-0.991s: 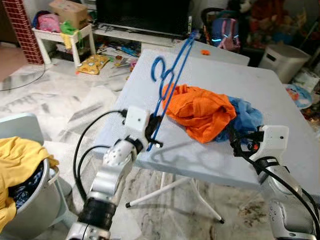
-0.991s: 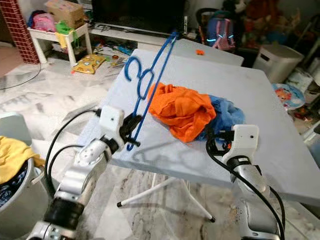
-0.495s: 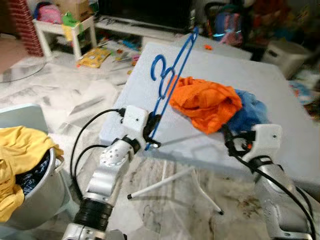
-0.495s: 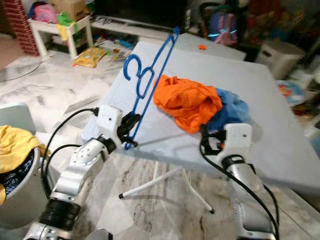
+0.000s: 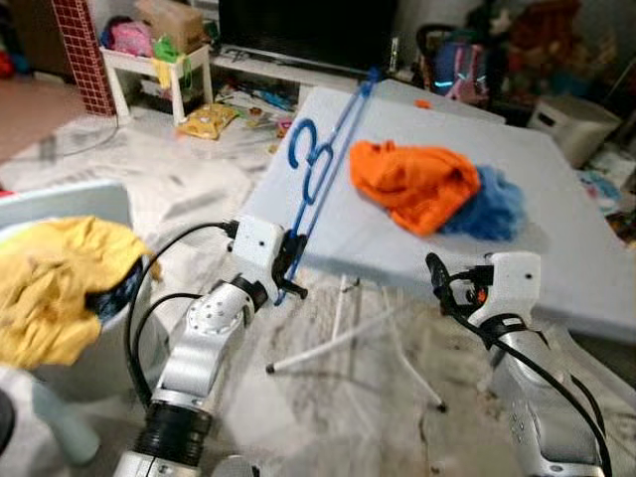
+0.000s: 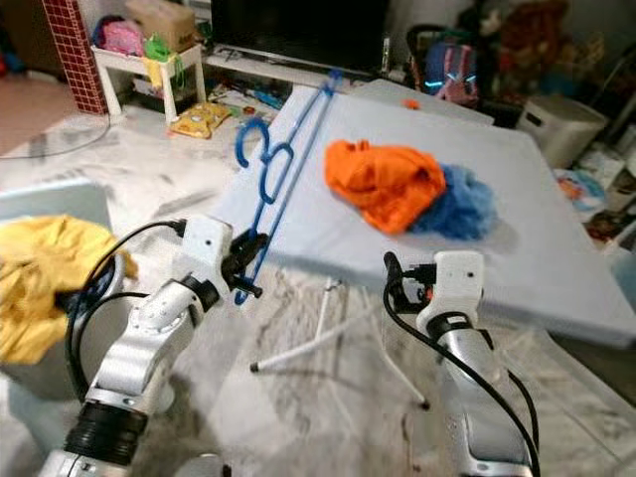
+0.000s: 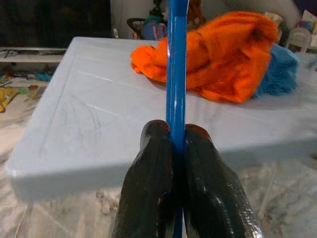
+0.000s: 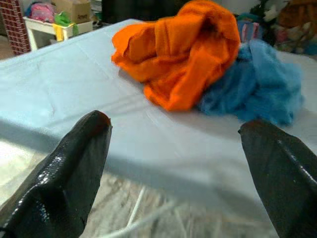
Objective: Hang hanger
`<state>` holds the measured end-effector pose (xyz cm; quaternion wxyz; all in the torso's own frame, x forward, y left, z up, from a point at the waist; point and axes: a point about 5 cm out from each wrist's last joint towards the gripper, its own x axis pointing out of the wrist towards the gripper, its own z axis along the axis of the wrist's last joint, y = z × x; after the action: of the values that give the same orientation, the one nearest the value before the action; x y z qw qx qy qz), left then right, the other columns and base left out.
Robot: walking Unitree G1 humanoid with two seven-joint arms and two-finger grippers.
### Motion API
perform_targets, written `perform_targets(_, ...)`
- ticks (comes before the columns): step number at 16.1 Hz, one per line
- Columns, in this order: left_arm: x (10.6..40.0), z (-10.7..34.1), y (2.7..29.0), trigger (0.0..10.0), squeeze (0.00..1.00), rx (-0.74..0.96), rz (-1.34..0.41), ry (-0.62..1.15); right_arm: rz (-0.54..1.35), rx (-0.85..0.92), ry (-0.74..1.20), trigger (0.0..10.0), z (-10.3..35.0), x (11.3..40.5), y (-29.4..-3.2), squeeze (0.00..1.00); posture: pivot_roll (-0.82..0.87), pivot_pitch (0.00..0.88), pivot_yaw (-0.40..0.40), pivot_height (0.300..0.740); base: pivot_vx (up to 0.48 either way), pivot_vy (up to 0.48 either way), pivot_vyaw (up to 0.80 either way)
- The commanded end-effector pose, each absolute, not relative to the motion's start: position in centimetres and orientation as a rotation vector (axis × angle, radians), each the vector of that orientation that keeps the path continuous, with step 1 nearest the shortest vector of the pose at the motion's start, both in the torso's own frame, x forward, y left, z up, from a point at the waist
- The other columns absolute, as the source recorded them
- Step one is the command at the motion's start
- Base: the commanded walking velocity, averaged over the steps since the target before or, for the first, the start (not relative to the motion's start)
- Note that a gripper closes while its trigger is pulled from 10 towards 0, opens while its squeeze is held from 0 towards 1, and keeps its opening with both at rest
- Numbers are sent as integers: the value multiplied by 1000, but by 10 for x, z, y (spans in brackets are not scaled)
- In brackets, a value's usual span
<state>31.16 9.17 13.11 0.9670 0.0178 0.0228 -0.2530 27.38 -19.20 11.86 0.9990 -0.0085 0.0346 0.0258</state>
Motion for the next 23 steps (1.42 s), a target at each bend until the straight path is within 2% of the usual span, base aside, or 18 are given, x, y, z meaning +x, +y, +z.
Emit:
perform_targets(1,307,133,82,10000,0,44,-557,43,22,-19,70,10000,120,270,-199,0,156,0,-121,740,-259,0,0)
perform_targets(7,307,131,79,10000,0,53,-572,55,56,-36,67,10000,126,268,-194,0,115,0,-116,740,-254,0,0)
perform_targets(8,307,130,78,10000,0,55,-579,61,57,-92,50,10000,132,270,-196,0,104,0,-121,740,-255,0,0)
perform_targets(15,307,119,84,10000,0,81,-598,133,34,-199,22,10000,142,267,-210,0,91,0,-141,740,0,0,0)
perform_targets(16,298,103,80,10000,0,162,-775,240,118,-265,47,10000,142,266,-210,0,87,0,-143,740,0,0,0)
perform_targets(17,292,95,81,10000,0,202,-875,303,186,-350,56,10000,144,264,-212,0,85,0,-142,740,0,0,0)
perform_targets(21,281,78,99,10000,0,394,-1144,458,487,-600,175,10000,141,242,-227,0,66,0,-133,740,0,0,0)
perform_targets(23,281,78,103,10000,0,434,-1188,468,648,-664,276,10000,137,226,-231,0,57,0,-129,740,0,0,0)
